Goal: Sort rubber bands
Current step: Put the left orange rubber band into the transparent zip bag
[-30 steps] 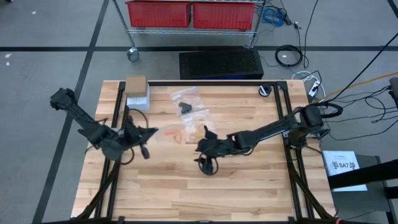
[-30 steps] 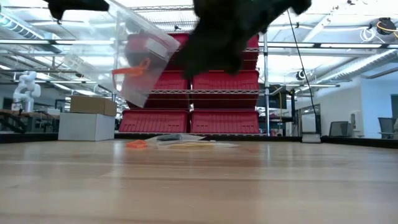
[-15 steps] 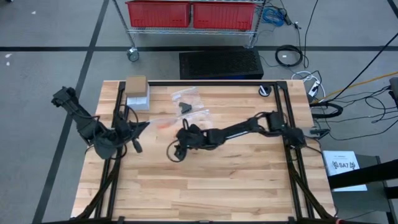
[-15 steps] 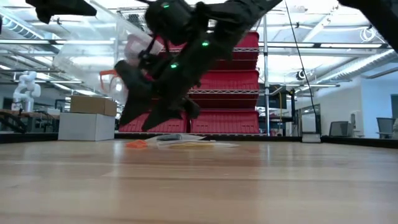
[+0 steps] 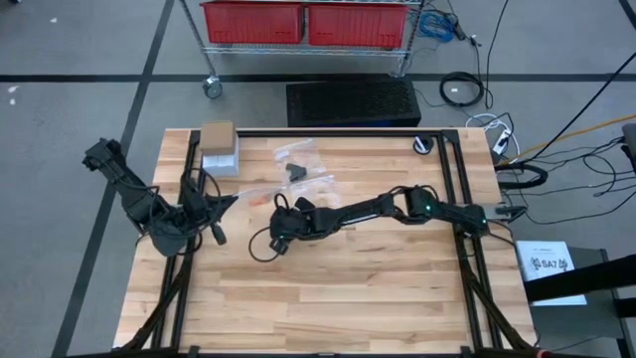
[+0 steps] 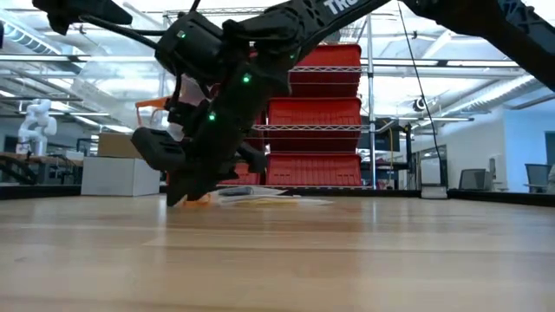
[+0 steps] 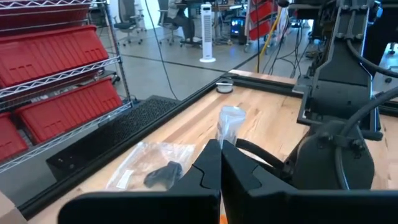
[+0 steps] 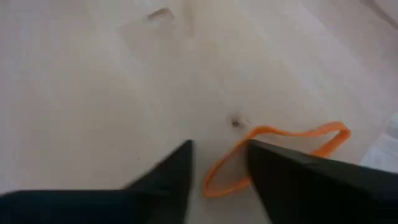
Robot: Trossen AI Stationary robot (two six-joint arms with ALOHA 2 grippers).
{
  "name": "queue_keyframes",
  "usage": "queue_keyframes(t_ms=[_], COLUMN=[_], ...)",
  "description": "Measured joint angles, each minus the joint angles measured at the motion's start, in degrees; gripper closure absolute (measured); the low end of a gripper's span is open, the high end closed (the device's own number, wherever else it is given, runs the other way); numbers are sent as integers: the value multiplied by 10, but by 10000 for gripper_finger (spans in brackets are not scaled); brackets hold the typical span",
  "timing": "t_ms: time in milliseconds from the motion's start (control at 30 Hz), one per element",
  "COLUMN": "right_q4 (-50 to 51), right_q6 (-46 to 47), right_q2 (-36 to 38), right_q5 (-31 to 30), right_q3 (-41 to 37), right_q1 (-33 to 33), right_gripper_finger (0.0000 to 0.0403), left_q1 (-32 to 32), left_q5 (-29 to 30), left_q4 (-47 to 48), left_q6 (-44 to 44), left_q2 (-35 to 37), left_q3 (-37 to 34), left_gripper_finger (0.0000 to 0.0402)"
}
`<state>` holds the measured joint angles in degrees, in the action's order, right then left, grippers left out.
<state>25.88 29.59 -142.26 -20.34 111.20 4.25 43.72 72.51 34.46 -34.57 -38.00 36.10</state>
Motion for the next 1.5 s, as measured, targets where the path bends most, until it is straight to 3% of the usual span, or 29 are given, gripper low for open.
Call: queue_keyframes(t_ms=[100,133,233,467,667,767,867,1133,1333,1500], right_q4=[24,36,72,43,44,86,112,103,81,57], right_q6=[-33,-46,-76,-169,-197,-154,-104,-44,-11,-6], right_q2=[13,21,49,137,216,221,195,105,62,32], right_q5=[10,13,53,125,105,53,55,6,26,37], right_q3=[0,-1,-5,-2,-1,-1,-3,-3,-3,-1], right_q1=[3,4,7,17,38,43,48,59,40,33], right_gripper_finger=[372,386,391,402,402,391,366,258,203,192], left_q1=[5,6,7,7,7,7,7,7,7,7], left_q5=[1,1,4,-1,-25,-26,-32,-36,-38,-39], left_q4=[3,3,4,4,4,-7,-16,-24,-23,-25], left_q6=[-11,-12,-18,-27,-27,-29,-29,-26,-26,-25], left_q2=[0,0,0,-3,-15,-22,-29,-48,-62,-63], left_q3=[0,0,0,0,0,0,0,0,0,0], left_gripper_finger=[401,401,401,401,401,401,401,401,401,401])
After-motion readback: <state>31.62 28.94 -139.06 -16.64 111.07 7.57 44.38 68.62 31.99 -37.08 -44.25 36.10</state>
